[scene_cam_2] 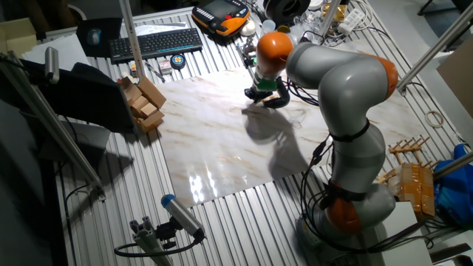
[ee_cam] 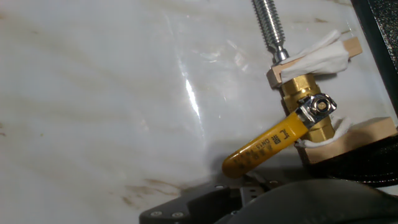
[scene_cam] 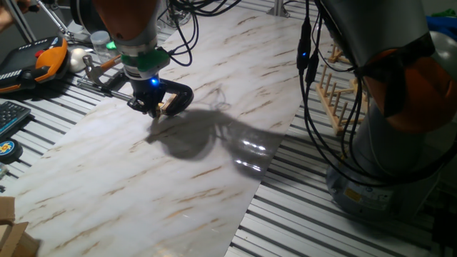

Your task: Turn off the water tap

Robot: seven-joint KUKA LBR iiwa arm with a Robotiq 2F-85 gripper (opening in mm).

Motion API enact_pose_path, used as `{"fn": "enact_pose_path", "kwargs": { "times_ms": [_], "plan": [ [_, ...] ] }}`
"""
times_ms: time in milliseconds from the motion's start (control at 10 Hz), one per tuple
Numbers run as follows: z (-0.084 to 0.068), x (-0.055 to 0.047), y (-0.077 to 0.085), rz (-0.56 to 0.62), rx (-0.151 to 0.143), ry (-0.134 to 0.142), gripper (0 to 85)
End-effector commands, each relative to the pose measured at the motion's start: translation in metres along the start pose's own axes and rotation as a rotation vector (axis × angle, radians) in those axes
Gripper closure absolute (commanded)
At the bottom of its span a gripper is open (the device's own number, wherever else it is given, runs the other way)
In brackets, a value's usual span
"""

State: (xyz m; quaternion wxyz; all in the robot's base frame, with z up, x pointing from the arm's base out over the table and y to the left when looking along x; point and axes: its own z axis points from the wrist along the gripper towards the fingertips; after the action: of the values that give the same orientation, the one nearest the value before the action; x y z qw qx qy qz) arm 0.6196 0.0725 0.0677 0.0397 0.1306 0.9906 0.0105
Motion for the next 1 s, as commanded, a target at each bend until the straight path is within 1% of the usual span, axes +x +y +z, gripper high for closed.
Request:
{"fn": "enact_pose_path", "kwargs": {
  "times_ms": [0,500,700,900],
  "plan": [
    [0.000,-0.001,0.001,0.001,0.001,0.000,85.0],
    [-0.001,-0.008,0.006,0.009,0.007,-0.002,85.0],
    [-0.001,-0.011,0.006,0.021,0.020,-0.006,85.0],
    [-0.001,-0.013,0.006,0.036,0.030,-0.011,85.0]
  ]
}}
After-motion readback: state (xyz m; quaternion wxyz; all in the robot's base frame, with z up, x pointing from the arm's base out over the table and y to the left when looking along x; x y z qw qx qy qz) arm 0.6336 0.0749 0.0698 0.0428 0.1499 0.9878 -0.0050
